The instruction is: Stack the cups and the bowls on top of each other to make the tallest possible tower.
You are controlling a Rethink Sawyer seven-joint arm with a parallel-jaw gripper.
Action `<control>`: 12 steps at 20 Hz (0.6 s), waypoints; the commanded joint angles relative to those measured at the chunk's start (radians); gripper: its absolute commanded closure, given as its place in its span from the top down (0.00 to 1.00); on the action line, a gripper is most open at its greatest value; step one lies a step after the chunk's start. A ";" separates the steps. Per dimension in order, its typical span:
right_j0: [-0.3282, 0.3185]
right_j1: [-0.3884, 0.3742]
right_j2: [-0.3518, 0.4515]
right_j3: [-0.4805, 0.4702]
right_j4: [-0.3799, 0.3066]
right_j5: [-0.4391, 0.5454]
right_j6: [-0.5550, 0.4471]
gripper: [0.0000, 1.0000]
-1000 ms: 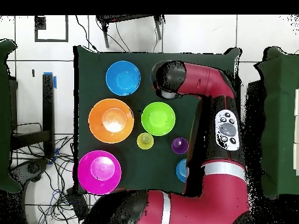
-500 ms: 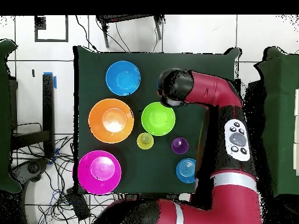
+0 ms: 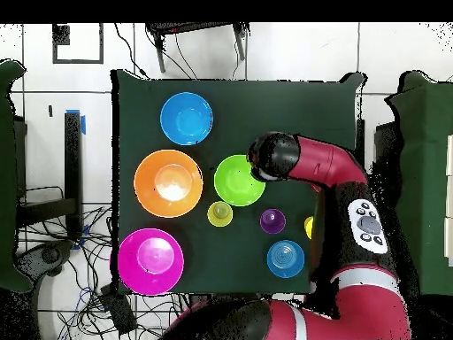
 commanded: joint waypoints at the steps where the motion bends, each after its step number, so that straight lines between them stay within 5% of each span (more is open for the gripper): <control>1: 0.005 0.075 0.085 0.063 -0.090 -0.049 -0.056 1.00; 6: 0.001 0.065 0.086 0.063 -0.107 -0.042 -0.067 1.00; 12: 0.059 0.056 0.038 -0.044 -0.120 0.094 -0.053 1.00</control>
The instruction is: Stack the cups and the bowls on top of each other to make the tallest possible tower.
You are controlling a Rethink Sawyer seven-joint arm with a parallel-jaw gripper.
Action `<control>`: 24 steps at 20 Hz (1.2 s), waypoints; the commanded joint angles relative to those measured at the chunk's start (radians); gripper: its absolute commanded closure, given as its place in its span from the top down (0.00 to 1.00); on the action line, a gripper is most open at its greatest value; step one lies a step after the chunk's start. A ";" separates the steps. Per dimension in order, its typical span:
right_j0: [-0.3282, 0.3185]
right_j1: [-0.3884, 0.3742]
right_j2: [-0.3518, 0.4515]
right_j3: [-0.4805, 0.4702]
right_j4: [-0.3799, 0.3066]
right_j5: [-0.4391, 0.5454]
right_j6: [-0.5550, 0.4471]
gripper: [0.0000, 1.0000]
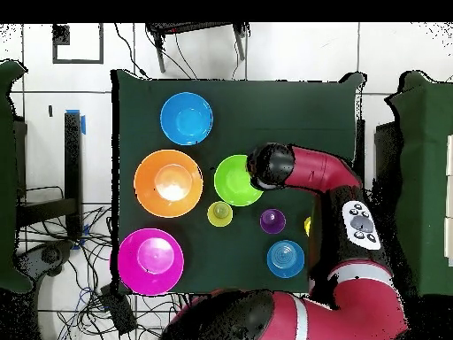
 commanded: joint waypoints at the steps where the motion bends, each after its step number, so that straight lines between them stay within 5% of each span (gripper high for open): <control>1: 0.066 0.024 0.035 -0.096 -0.075 0.150 -0.058 1.00; 8: 0.073 0.028 0.048 -0.222 -0.061 0.301 -0.084 1.00; 20: 0.081 0.064 0.065 -0.243 -0.080 0.235 -0.073 1.00; 21: 0.076 0.067 0.069 -0.241 -0.074 0.227 -0.072 0.00; 24: 0.073 0.066 0.071 -0.235 -0.068 0.221 -0.066 0.00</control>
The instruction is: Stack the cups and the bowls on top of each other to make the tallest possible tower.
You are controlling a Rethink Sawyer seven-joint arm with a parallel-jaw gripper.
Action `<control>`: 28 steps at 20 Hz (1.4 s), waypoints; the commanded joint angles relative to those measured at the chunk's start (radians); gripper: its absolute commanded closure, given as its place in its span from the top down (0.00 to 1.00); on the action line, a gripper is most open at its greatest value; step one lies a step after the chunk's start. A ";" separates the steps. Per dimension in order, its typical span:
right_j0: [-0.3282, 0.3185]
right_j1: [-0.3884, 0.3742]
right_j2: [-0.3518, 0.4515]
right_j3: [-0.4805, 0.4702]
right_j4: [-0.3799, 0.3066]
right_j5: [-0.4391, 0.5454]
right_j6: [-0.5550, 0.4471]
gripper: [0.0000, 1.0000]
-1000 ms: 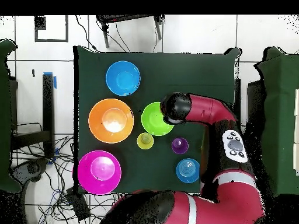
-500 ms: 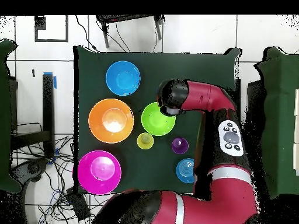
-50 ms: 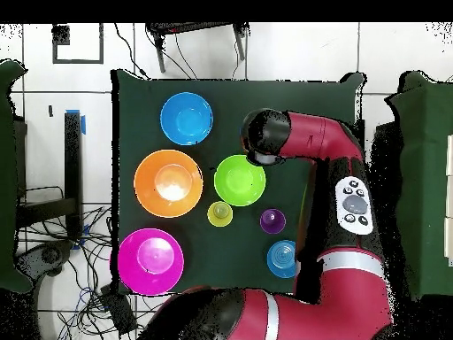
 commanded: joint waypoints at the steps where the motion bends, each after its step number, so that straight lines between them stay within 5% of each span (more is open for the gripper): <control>1: 0.015 0.055 0.073 -0.016 -0.055 -0.001 -0.063 0.00; 7: -0.003 0.029 0.081 0.035 -0.051 -0.016 -0.076 0.00; 20: 0.010 0.063 0.079 -0.027 -0.052 0.042 -0.074 0.00; 21: 0.013 0.064 0.076 -0.028 -0.055 0.037 -0.068 1.00; 28: 0.010 0.060 0.080 -0.003 -0.051 -0.008 -0.049 1.00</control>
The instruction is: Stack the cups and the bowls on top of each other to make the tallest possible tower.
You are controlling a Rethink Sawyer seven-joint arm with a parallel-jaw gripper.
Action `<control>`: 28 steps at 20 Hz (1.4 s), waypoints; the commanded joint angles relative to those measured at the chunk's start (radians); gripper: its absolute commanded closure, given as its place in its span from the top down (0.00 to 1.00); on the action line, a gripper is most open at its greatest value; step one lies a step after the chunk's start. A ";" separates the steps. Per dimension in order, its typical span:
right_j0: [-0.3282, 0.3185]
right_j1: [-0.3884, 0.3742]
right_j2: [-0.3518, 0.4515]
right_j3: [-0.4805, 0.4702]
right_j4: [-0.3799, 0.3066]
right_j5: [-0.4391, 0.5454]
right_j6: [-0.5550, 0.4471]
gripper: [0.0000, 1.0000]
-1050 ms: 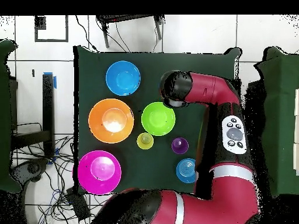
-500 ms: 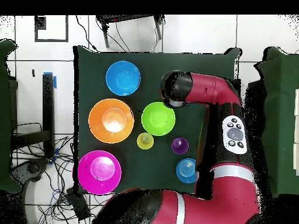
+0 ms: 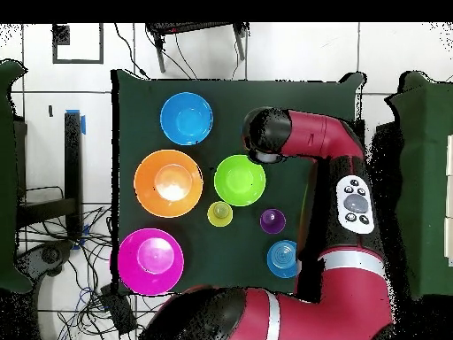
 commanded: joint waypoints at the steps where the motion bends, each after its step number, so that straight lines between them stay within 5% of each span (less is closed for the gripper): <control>1: 0.014 0.058 0.075 0.009 -0.041 -0.018 -0.038 1.00; 28: 0.085 0.103 0.024 0.112 -0.065 -0.253 0.064 1.00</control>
